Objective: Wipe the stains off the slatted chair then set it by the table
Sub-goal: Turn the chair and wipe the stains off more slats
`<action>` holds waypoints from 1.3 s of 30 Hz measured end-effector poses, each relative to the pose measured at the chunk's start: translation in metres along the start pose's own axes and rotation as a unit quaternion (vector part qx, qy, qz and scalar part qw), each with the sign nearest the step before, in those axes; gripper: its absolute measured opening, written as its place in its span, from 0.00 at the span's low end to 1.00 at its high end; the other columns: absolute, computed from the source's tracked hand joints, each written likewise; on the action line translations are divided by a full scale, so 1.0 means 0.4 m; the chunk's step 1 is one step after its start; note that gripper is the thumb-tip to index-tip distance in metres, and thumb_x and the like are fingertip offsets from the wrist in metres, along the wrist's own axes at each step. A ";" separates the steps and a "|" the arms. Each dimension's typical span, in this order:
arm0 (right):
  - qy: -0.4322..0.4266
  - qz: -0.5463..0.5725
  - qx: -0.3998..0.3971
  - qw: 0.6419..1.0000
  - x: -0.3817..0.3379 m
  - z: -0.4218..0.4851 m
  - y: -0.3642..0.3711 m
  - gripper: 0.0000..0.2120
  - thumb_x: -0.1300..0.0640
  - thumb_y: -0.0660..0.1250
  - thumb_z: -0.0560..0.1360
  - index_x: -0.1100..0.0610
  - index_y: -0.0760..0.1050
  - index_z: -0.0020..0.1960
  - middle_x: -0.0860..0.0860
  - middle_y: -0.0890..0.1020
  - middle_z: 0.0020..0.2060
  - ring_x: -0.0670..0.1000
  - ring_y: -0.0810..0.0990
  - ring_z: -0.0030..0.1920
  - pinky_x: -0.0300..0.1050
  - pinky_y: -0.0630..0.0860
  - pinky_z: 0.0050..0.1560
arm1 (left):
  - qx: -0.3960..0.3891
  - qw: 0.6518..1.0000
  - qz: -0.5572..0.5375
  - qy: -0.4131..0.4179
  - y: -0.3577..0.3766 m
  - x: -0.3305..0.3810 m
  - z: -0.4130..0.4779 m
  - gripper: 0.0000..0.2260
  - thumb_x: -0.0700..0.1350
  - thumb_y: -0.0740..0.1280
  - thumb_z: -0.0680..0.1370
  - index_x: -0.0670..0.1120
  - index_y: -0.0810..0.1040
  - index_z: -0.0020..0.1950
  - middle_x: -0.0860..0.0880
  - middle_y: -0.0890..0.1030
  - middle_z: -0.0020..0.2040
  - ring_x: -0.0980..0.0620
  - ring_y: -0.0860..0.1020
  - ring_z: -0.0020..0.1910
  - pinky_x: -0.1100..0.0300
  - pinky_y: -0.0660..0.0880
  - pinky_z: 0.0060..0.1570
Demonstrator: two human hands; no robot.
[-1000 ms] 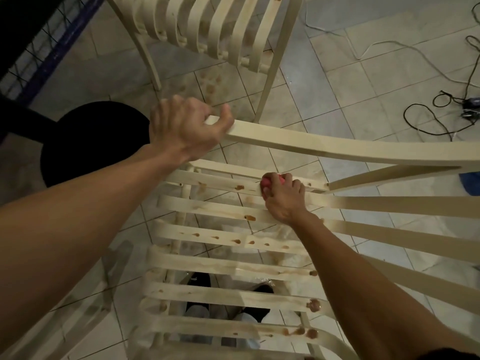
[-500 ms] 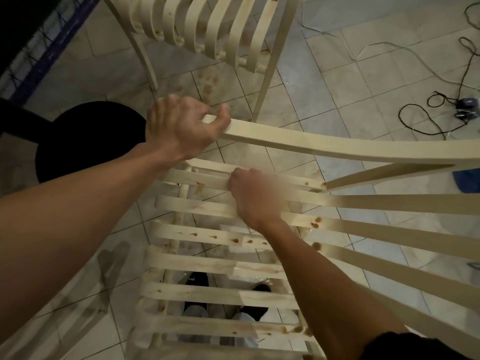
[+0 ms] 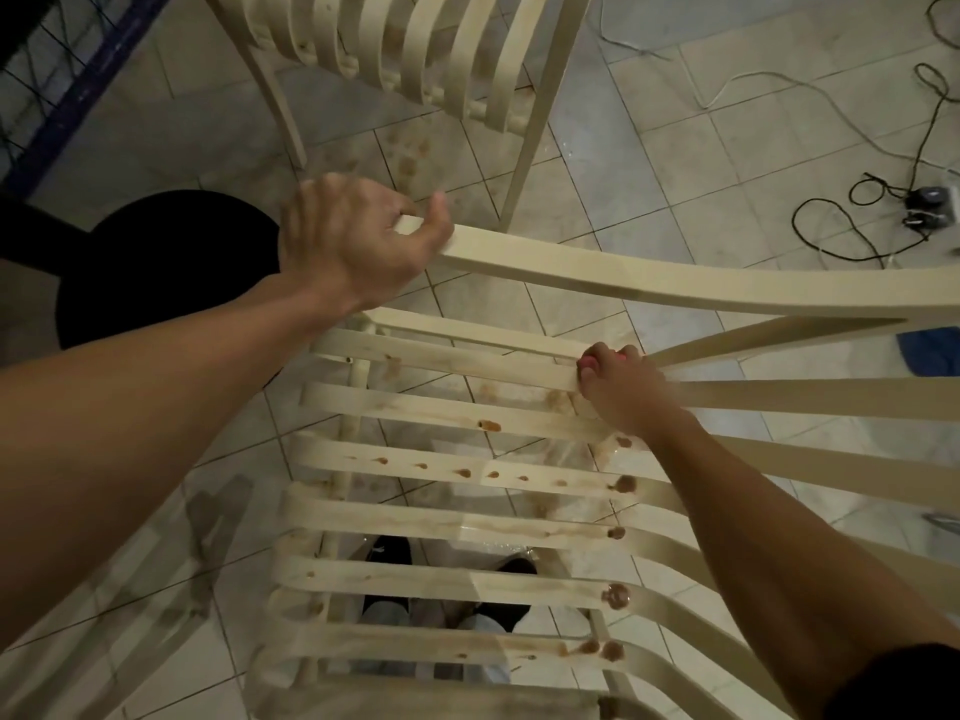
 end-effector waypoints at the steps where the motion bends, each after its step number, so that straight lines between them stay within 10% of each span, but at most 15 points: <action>1: -0.008 0.013 -0.004 1.000 -0.016 0.002 0.001 0.16 0.46 0.51 0.82 0.49 0.69 0.66 0.60 0.72 0.63 0.64 0.69 0.62 0.58 0.67 0.64 | 0.000 1.000 -0.004 0.000 -0.001 0.001 -0.001 0.29 0.64 0.52 0.77 0.46 0.86 0.40 0.48 0.69 0.23 0.46 0.68 0.26 0.60 0.59 0.27; 14: -0.127 0.074 -0.087 0.985 -0.423 0.018 0.040 0.18 0.46 0.59 0.79 0.46 0.68 0.67 0.58 0.72 0.62 0.62 0.70 0.61 0.58 0.71 0.62 | 0.006 1.000 0.004 -0.003 0.002 -0.001 0.000 0.31 0.65 0.50 0.76 0.46 0.86 0.41 0.51 0.66 0.22 0.45 0.69 0.27 0.58 0.62 0.31; 19: -0.126 0.077 0.001 0.989 -0.491 -0.012 0.066 0.16 0.48 0.59 0.78 0.47 0.68 0.66 0.57 0.70 0.63 0.61 0.68 0.62 0.56 0.65 0.64 | 0.004 1.000 0.001 0.001 0.001 -0.005 0.002 0.31 0.65 0.50 0.76 0.46 0.86 0.39 0.52 0.65 0.21 0.48 0.67 0.25 0.58 0.61 0.29; 26: -0.149 0.038 0.070 0.986 -0.331 -0.042 0.060 0.21 0.38 0.58 0.80 0.41 0.63 0.71 0.53 0.69 0.68 0.59 0.67 0.68 0.67 0.51 0.76 | 0.001 1.000 0.002 0.009 0.005 -0.005 0.001 0.33 0.65 0.48 0.76 0.45 0.85 0.39 0.50 0.65 0.21 0.46 0.68 0.25 0.57 0.64 0.29; 39: -0.016 0.033 0.028 0.999 -0.025 -0.013 0.016 0.18 0.41 0.59 0.79 0.44 0.68 0.67 0.58 0.70 0.65 0.63 0.68 0.65 0.60 0.59 0.71 | 0.011 1.000 -0.008 0.003 0.002 0.000 -0.003 0.29 0.64 0.52 0.76 0.45 0.85 0.39 0.51 0.67 0.22 0.45 0.70 0.26 0.58 0.64 0.32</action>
Point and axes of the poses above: each hand's wrist, its own z-axis towards the middle knuckle, its own y-axis out of the palm, x = y × z, the point moved 7 cm from there along z, towards the middle knuckle
